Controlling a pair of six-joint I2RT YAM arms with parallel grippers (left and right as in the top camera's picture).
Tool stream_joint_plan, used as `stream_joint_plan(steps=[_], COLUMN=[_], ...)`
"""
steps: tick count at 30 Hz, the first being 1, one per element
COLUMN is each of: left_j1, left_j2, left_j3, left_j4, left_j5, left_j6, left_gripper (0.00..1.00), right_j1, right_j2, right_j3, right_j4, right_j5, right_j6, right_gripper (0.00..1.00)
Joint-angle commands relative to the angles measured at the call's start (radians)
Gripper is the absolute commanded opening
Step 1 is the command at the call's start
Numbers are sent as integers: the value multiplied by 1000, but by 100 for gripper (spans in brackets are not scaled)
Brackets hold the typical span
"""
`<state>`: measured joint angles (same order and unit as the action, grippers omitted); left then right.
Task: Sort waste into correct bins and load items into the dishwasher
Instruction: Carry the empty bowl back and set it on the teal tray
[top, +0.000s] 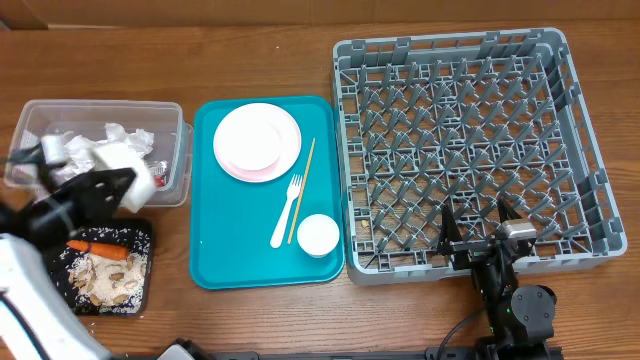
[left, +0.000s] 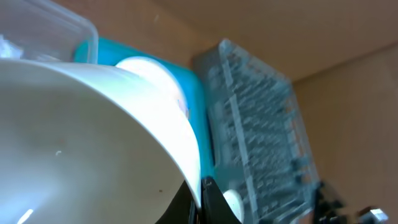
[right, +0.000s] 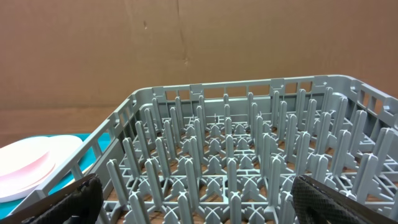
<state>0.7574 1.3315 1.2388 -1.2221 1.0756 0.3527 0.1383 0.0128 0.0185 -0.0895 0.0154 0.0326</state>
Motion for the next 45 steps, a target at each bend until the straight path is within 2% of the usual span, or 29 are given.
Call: stream_joint_plan(steps=[1,6,11,14,18,22,31,42,45], left_j1=[-210,-531,-817,-944,-1048,-1100,-1105,-1106,-1106], left_j2=[-94,-134,-95,-45,43,145,341,410,410], left_j3=[25,24,23,14,-1,-13,-13,-16,-21], left_j4=[47,108,113,113,113,116,97,74,71], left_j5=[-374,-673,-928,-1018,-1024,-1027,-1004,-998,-998], left_j6=[-286,-450,-554,-602,-624,-623,-641,-641,-641], left_gripper=[4,4,4,4,4,4,4,4,11], right_j1=[3,3,3,3,3,3,3,3,3], right_j2=[-8,-8,-8,-8,-8,-8,-8,-8,-8], right_j3=[-11,-11,-11,-11,-11,-11,-11,-11,-11], right_j4=[8,8,8,8,8,8,8,8,8], right_j5=[8,9,8,8,8,8,8,8,8], right_j6=[0,0,0,0,0,0,0,0,0], right_gripper=[100,100,100,100,100,100,100,100,100])
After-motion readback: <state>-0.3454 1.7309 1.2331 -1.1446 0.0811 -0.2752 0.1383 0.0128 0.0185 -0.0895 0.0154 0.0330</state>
